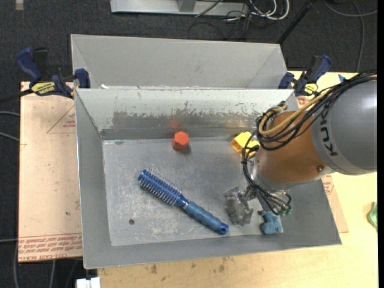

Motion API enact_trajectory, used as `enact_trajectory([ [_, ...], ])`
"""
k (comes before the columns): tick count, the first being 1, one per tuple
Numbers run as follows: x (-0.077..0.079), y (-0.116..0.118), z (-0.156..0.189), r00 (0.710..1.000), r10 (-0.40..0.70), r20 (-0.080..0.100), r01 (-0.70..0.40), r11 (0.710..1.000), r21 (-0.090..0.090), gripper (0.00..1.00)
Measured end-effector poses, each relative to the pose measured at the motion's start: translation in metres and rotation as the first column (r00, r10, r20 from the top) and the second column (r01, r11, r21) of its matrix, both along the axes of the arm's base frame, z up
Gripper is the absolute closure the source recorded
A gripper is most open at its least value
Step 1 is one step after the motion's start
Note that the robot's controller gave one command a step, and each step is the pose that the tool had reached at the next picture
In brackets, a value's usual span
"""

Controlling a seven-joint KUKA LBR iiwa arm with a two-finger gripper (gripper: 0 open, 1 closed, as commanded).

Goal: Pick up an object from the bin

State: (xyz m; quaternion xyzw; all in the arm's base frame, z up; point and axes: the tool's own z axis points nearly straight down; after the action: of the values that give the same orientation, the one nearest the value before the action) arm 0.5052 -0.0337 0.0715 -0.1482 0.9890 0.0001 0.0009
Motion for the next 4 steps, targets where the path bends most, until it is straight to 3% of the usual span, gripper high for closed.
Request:
enact_trajectory([
  [1, 0.000, 0.001, 0.000, 1.000, 0.001, -0.001, -0.001, 1.000, 0.001, 0.00],
  [2, -0.015, -0.106, 0.001, 0.997, 0.081, 0.014, -0.081, 0.997, -0.004, 0.00],
  [3, -0.001, -0.090, 0.007, 0.977, 0.211, 0.002, -0.211, 0.977, 0.000, 0.00],
  [4, -0.001, -0.090, 0.007, 0.978, 0.210, 0.000, -0.210, 0.978, 0.001, 1.00],
])
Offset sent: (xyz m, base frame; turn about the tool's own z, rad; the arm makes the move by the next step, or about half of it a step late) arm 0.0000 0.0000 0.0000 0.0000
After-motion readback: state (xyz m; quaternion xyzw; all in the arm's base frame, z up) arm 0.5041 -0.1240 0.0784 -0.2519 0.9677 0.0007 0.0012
